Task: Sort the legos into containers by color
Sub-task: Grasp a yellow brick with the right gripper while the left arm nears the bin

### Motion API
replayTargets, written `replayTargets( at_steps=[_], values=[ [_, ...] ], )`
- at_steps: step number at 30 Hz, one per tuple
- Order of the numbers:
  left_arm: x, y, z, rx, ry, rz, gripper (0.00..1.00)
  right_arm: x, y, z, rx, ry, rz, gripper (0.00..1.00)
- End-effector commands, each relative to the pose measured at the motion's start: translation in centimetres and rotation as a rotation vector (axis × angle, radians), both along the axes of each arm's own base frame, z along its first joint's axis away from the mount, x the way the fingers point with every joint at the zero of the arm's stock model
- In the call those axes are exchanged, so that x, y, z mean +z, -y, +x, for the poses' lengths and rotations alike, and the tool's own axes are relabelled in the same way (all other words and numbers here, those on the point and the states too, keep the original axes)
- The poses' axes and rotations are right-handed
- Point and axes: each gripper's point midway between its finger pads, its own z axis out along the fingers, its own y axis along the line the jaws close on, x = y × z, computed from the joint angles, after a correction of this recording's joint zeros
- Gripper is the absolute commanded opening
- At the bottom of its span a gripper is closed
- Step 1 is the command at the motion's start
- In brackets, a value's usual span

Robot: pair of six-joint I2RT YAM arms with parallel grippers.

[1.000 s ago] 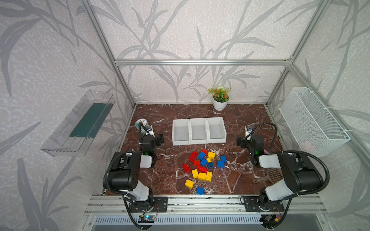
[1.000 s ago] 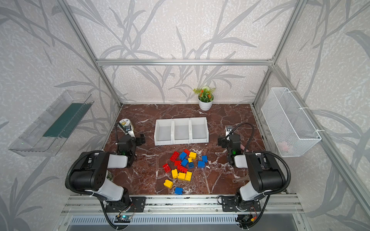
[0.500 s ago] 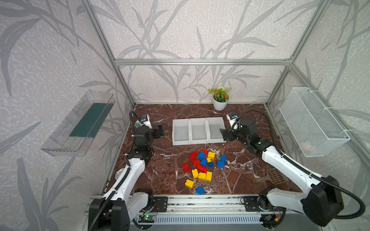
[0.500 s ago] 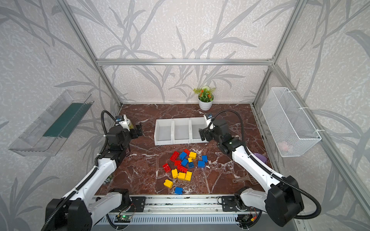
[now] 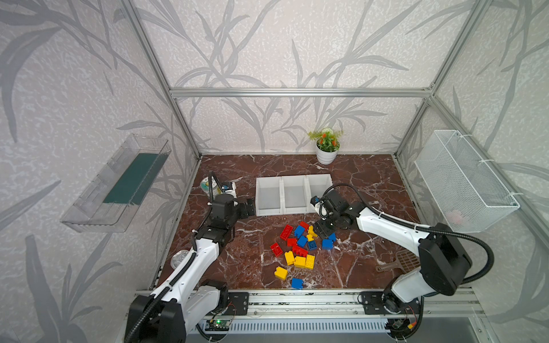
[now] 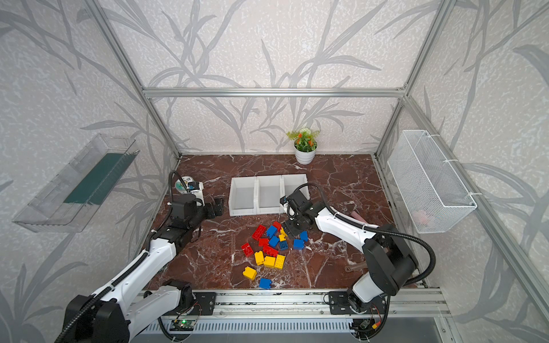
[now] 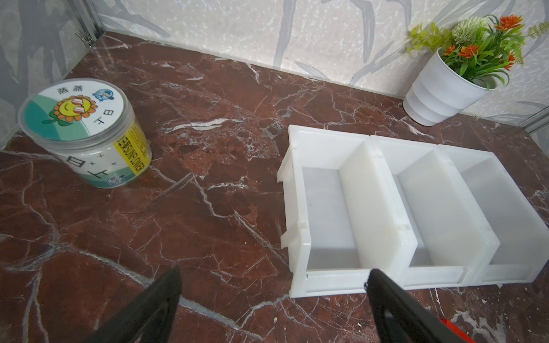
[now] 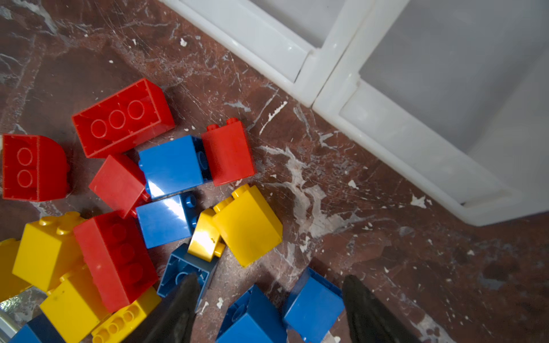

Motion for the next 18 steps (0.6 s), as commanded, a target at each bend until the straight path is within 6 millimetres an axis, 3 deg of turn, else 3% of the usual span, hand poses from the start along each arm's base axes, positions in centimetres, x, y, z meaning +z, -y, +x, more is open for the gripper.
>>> replayTargets(
  at_steps=[1, 9, 18],
  values=[
    [-1.2, 0.3, -0.7, 0.006, -0.028, -0.033, 0.99, -0.4, -0.7, -0.3, 0.042, -0.029, -0.034, 0.77],
    [-1.2, 0.5, -0.8, 0.006, -0.02, -0.044, 0.99, -1.3, -2.0, 0.4, 0.093, -0.041, -0.079, 0.72],
    [-1.4, 0.2, -1.2, 0.053, 0.022, -0.103, 0.99, -3.9, -2.8, -0.2, 0.123, -0.098, -0.151, 0.63]
  ],
)
